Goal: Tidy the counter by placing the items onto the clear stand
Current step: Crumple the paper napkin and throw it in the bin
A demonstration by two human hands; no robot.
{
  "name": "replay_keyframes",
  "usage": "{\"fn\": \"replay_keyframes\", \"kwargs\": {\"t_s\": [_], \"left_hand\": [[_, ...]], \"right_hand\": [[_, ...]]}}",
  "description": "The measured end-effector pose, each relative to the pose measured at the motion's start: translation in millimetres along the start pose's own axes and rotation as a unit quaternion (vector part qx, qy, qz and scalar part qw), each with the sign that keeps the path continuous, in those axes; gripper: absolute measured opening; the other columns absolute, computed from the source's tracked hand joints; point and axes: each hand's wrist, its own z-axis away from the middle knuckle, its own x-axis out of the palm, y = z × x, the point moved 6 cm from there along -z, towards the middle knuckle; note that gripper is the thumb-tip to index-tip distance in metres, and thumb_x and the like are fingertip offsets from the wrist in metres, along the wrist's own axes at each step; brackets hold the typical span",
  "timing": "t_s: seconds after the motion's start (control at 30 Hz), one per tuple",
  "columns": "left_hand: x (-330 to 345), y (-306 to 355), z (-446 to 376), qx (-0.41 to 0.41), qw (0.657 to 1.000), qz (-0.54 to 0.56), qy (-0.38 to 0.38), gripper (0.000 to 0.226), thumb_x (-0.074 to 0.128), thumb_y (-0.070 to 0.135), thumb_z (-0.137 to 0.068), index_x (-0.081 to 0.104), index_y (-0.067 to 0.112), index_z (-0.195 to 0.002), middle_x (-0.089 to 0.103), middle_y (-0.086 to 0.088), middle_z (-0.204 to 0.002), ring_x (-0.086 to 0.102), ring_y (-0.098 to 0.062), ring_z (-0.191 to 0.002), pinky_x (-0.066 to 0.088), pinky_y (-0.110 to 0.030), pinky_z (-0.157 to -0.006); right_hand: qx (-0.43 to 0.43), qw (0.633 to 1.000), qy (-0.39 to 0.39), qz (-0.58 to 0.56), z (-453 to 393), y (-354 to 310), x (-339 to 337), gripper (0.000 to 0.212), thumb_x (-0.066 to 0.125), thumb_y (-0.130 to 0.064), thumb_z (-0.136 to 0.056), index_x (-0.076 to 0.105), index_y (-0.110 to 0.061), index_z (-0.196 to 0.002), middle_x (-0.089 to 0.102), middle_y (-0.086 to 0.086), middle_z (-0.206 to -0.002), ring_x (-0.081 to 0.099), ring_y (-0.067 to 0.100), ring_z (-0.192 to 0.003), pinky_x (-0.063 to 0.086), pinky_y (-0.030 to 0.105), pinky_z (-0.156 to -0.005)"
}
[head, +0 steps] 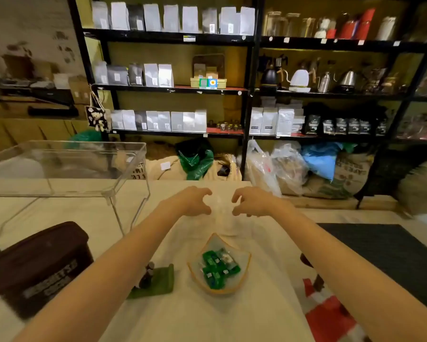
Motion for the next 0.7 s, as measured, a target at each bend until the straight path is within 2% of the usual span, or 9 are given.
{"fn": "replay_keyframes", "kwargs": {"t_s": [0.1,0.2,0.37,0.47,0.6,0.7], "left_hand": [[16.3,-7.7,-7.2,-0.003,0.999,-0.040,-0.012,0.064,0.057,0.027,-0.086,0.025,0.024,-0.142,0.031,-0.011,-0.147,0.033,-0.031,-0.132,0.031,-0.041,-0.110],[30.0,-13.9,-10.8,-0.009,0.998,-0.050,-0.036,0.063,0.055,0.023,-0.087,0.024,0.025,-0.142,0.024,-0.009,-0.151,0.027,-0.030,-0.137,0.027,-0.041,-0.113],[33.9,-13.6,-13.3,0.004,0.999,-0.043,-0.001,0.051,0.049,0.014,-0.089,0.037,0.022,-0.137,0.038,-0.009,-0.146,0.034,-0.028,-0.133,0.029,-0.037,-0.110],[32.1,-10.9,-12.6,0.006,0.998,-0.041,0.038,0.043,0.048,0.012,-0.088,0.049,0.022,-0.130,0.050,-0.007,-0.138,0.043,-0.027,-0.127,0.037,-0.038,-0.105],[32.2,-10.6,-11.5,0.009,0.997,-0.043,0.064,0.039,0.051,0.006,-0.085,0.057,0.018,-0.122,0.057,-0.009,-0.130,0.052,-0.028,-0.118,0.045,-0.038,-0.098],[31.3,-12.4,-5.6,0.010,0.997,-0.028,0.078,0.039,0.051,0.000,-0.082,0.062,0.013,-0.117,0.062,-0.012,-0.124,0.057,-0.029,-0.111,0.049,-0.039,-0.094]], "right_hand": [[-0.006,0.999,0.025,0.043,-5.3,4.5,8.5,0.055,0.063,-0.030,-0.082,0.044,-0.016,-0.131,0.049,0.010,-0.131,0.050,0.025,-0.115,0.044,0.033,-0.088],[-0.008,0.999,0.007,0.046,-7.4,10.9,23.7,0.059,0.064,-0.029,-0.082,0.040,-0.017,-0.134,0.045,0.012,-0.133,0.047,0.028,-0.118,0.043,0.038,-0.093],[-0.019,0.998,0.038,0.047,-8.7,15.0,33.5,0.053,0.061,-0.026,-0.082,0.045,-0.017,-0.133,0.047,0.012,-0.133,0.047,0.028,-0.120,0.043,0.037,-0.093],[-0.023,0.997,0.068,0.037,-7.9,14.8,32.3,0.045,0.060,-0.024,-0.082,0.054,-0.015,-0.126,0.054,0.010,-0.128,0.051,0.025,-0.114,0.045,0.034,-0.086],[-0.033,0.993,0.108,0.022,-5.3,14.2,31.0,0.029,0.056,-0.020,-0.085,0.065,-0.013,-0.111,0.064,0.010,-0.112,0.049,0.017,-0.085,0.039,0.028,-0.064],[-0.042,0.990,0.132,0.026,0.3,13.6,30.4,0.023,0.055,-0.014,-0.086,0.069,-0.010,-0.103,0.068,0.010,-0.106,0.057,0.024,-0.088,0.038,0.028,-0.064]]}}
